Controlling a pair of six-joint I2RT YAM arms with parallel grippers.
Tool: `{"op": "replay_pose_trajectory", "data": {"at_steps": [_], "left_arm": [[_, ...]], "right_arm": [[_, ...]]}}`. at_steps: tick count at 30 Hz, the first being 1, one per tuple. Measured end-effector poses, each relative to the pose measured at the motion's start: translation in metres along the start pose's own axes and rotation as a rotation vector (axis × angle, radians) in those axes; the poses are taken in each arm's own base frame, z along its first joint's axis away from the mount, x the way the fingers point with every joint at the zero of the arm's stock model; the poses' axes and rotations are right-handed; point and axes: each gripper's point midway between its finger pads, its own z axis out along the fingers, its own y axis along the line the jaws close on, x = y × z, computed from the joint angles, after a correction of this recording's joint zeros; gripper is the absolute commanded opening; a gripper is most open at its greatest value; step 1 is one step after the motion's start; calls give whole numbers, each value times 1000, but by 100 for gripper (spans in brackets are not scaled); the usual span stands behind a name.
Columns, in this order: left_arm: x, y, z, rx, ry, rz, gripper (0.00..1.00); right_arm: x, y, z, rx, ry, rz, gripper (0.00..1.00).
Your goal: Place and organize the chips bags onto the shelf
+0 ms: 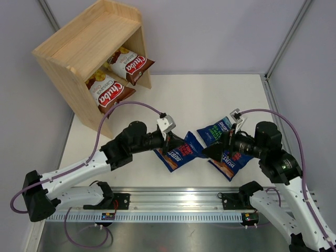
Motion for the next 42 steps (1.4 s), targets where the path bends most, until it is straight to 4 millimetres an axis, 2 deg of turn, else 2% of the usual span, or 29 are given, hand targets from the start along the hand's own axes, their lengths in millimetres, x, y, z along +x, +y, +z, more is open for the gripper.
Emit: {"op": "replay_pose_trajectory", "data": {"at_steps": [4, 10, 15, 18, 19, 20, 26, 29, 30, 35, 36, 37, 38, 39, 40, 41, 42], "left_arm": [[0, -26, -4, 118, 33, 17, 0], [-2, -47, -16, 205, 41, 21, 0], [-10, -52, -22, 215, 18, 10, 0], [-10, -54, -23, 219, 20, -9, 0], [-10, -55, -23, 223, 21, -14, 0], [-11, -56, -24, 225, 25, -19, 0], [-33, -59, -28, 223, 4, -15, 0], [-42, -60, -30, 220, -6, -13, 0], [-44, -60, -31, 219, -7, -13, 0], [-42, -56, -29, 194, 34, -27, 0], [-41, -54, -28, 182, 46, -32, 0], [-41, -52, -27, 166, 58, -36, 1], [-42, -50, -26, 154, 64, -38, 6], [-43, -48, -26, 136, 70, -40, 16], [-45, -45, -26, 116, 71, -40, 38], [-48, -41, -26, 90, 70, -37, 40], [-50, -37, -28, 57, 67, -46, 65]], "right_arm": [[7, 23, 4, -146, 70, -4, 93], [29, 26, 24, -177, 209, -19, 89], [40, 29, 30, -196, 265, -25, 85], [39, 33, 31, -226, 249, -40, 77], [39, 35, 31, -237, 247, -43, 69], [39, 36, 32, -246, 245, -47, 66], [42, 39, 34, -278, 260, -44, 64], [45, 40, 35, -284, 267, -44, 59], [45, 40, 36, -285, 271, -44, 51], [47, 43, 37, -299, 279, -56, 28], [47, 43, 38, -299, 276, -58, 18], [46, 43, 38, -297, 272, -60, 15], [45, 43, 38, -295, 265, -60, 12], [43, 43, 39, -291, 255, -63, 6], [41, 43, 39, -289, 242, -69, 0], [39, 44, 39, -290, 231, -74, 0], [37, 44, 39, -291, 219, -77, 0]]}}
